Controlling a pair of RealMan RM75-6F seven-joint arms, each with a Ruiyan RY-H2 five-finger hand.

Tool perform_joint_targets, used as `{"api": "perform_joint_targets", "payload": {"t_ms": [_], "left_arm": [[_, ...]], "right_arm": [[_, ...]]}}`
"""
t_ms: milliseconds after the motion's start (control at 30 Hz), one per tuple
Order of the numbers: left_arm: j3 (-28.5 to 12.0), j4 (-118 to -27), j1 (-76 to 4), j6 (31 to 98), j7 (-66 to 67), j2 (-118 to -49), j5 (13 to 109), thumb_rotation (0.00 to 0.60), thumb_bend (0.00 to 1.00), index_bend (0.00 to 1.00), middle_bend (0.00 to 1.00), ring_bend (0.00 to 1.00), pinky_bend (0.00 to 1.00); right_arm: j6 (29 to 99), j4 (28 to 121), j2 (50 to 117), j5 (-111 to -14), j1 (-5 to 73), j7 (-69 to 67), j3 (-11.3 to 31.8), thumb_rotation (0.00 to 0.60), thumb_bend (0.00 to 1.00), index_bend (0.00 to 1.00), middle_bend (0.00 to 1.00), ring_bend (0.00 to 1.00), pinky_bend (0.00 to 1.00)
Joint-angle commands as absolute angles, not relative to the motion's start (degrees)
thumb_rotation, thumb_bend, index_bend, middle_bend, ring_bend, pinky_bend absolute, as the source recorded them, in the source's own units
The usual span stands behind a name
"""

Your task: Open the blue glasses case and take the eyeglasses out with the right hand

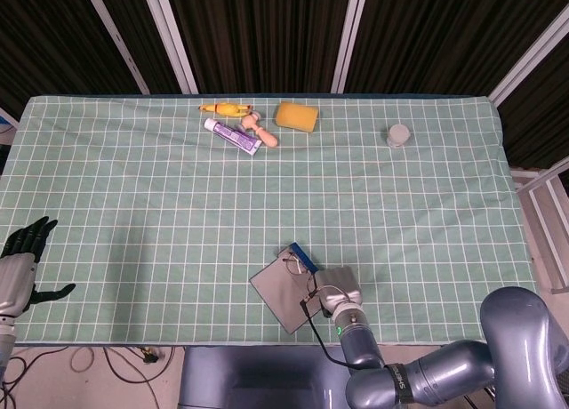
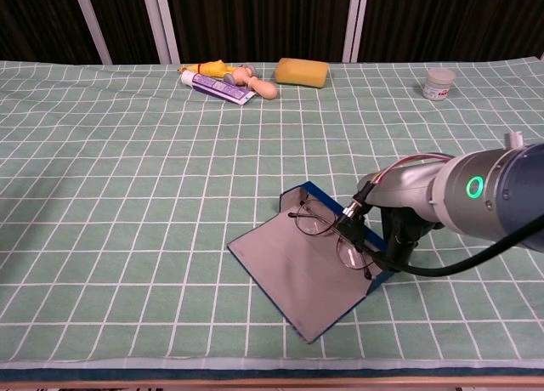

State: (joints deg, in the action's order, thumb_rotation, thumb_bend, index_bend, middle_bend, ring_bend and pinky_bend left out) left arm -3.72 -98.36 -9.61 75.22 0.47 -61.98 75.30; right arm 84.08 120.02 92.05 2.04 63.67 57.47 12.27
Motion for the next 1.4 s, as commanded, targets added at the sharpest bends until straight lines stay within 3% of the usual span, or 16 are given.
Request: {"api": "perform_joint_targets", "payload": {"t_ms": [33, 533, 1400], "left_arm": [[-3.75, -98.38, -9.60, 75.21, 0.48, -61.98, 75.25, 0.600, 0.00, 0.00, 0.00, 0.00, 0.00], [-3.86, -98.51, -9.44, 75.49, 0.28, -61.85, 75.33, 0.600, 0.00, 0.00, 0.00, 0.00, 0.00], [-4.05, -98.64, -9.33, 75.37, 0.31, -61.78, 74.85, 0.600, 0.00, 0.00, 0.00, 0.00, 0.00]], "right_arm": [[84.65, 119.54, 91.77, 2.15, 63.52, 58.05, 11.95, 0.600, 0.54, 0.39, 0.90, 0.98, 1.00], [86.73, 116.40, 90.89, 4.35, 62.56, 60.96, 12.03, 0.600, 0.54, 0.39, 0.90, 0.98, 1.00], [83.41, 109.14, 91.55, 2.60, 59.39, 60.66, 15.01, 0.600, 0.54, 0.36, 0.90, 0.98, 1.00]]}}
